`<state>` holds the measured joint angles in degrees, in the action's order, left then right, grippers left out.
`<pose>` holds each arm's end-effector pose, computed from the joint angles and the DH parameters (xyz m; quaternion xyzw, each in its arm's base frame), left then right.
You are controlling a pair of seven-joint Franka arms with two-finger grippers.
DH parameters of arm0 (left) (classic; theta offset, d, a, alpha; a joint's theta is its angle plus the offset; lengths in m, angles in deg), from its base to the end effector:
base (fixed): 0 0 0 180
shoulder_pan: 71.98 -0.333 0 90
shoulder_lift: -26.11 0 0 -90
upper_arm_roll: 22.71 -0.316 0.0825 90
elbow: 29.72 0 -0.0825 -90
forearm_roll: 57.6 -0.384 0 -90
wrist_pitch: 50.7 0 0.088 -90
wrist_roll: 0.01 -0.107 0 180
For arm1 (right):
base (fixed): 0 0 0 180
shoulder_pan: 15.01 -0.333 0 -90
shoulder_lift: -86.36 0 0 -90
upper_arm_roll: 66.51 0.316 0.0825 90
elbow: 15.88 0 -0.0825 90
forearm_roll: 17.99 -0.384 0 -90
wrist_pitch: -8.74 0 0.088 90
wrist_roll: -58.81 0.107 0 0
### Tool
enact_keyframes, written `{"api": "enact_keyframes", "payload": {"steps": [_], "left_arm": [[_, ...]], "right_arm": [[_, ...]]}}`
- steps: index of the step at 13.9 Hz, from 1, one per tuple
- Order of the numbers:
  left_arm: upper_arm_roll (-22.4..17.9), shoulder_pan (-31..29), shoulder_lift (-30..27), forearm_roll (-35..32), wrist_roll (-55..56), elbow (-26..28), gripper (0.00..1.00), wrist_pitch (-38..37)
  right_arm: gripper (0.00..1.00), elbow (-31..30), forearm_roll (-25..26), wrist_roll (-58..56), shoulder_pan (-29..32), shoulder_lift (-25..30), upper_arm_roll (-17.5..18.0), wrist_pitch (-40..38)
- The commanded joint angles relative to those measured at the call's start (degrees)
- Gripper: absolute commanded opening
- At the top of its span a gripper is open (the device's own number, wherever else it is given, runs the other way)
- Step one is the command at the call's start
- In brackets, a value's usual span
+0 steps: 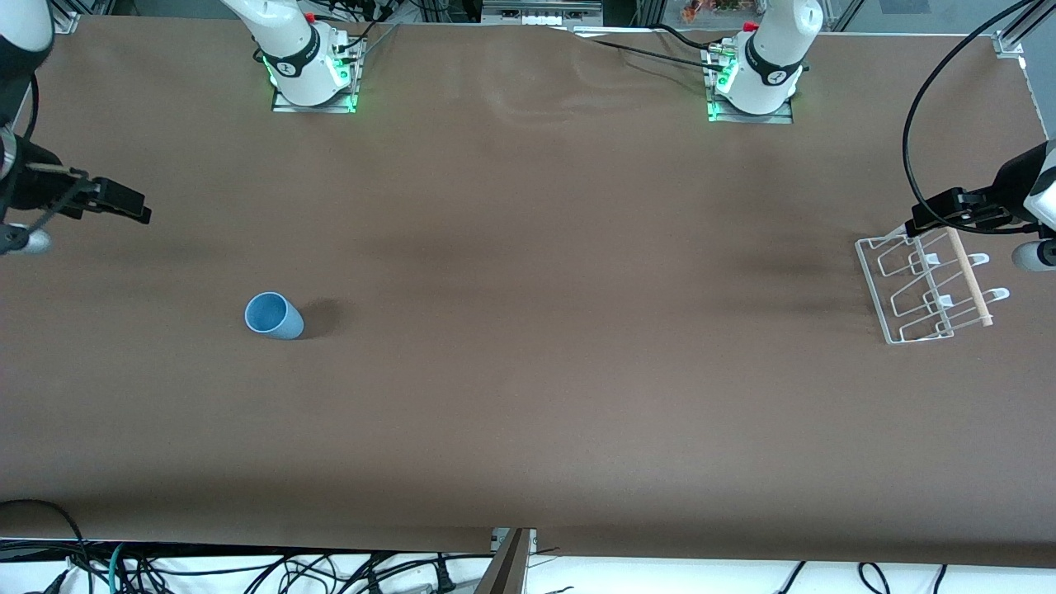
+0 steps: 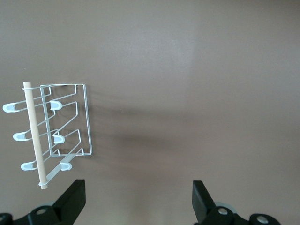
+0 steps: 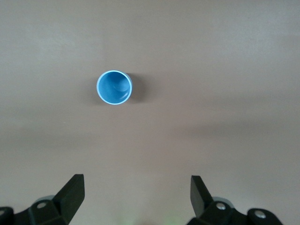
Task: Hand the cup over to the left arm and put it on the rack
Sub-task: 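Lower the right gripper around the blue cup and close it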
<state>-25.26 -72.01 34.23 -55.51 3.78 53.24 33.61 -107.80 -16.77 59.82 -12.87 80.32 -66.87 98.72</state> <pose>0.5862 0.0203 0.5929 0.9966 0.0547 -0.0591 0.0144 0.5787 -0.0274 0.5489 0.9971 -0.0298 -0.0697 0.0100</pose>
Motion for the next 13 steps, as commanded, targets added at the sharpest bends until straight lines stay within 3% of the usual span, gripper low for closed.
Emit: {"api": "enact_keyframes", "payload": {"steps": [1,9,13], "left_arm": [[0.2,-0.2,0.8,1.1,0.3,-1.8,1.00,-0.6],[0.4,0.3,0.8,1.1,0.5,-1.9,1.00,-0.6],[0.4,0.4,0.8,1.1,0.4,-1.9,1.00,-0.6]], "right_arm": [[1.00,0.2,1.8,-0.1,0.5,-3.9,0.6,3.6],[1.00,-1.2,1.2,1.6,-2.4,-17.8,0.7,17.8],[1.00,-11.6,1.2,1.6,-2.4,-17.6,0.7,30.4]]}}
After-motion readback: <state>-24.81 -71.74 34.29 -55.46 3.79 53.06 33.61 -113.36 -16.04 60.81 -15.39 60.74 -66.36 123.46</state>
